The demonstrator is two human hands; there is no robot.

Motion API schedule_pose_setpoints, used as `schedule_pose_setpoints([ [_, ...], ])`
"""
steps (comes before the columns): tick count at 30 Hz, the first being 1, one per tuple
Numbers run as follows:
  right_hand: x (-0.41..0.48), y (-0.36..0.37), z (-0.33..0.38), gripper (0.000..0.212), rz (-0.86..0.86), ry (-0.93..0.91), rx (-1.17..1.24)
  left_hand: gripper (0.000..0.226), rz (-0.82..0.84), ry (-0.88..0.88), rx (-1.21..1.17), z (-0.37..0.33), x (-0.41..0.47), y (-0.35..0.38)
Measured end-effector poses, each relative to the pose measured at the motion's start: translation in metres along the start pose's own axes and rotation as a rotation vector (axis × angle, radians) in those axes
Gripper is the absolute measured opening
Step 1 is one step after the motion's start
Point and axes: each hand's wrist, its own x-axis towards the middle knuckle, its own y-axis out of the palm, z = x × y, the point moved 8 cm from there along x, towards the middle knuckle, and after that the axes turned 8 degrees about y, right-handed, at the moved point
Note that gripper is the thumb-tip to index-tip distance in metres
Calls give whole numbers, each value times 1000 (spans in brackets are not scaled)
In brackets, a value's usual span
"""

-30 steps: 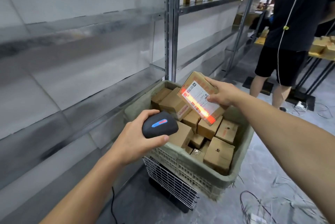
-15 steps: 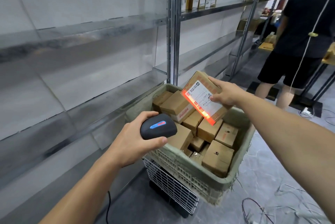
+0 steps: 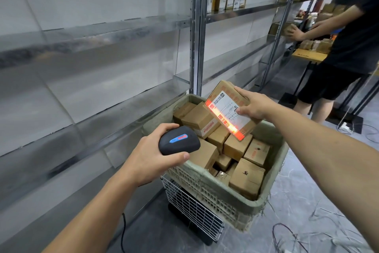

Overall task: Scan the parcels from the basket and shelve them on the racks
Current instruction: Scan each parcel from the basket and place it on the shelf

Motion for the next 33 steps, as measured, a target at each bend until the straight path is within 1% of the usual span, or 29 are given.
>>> schedule_pose_setpoints([
  [10,6,-3,-2,89,-1,3,16,63,3,-9,-14,5,0,1],
  [18,12,-3,-2,88,-2,-31,5,65,-6,-12,1,7,2,2],
  [28,19,7,-5,86,25,-24,84,63,-37,-15,12,4,3,-2],
  [33,21,13,-9,85,28,-26,199,61,-69,-21,-3,7,3,-4],
])
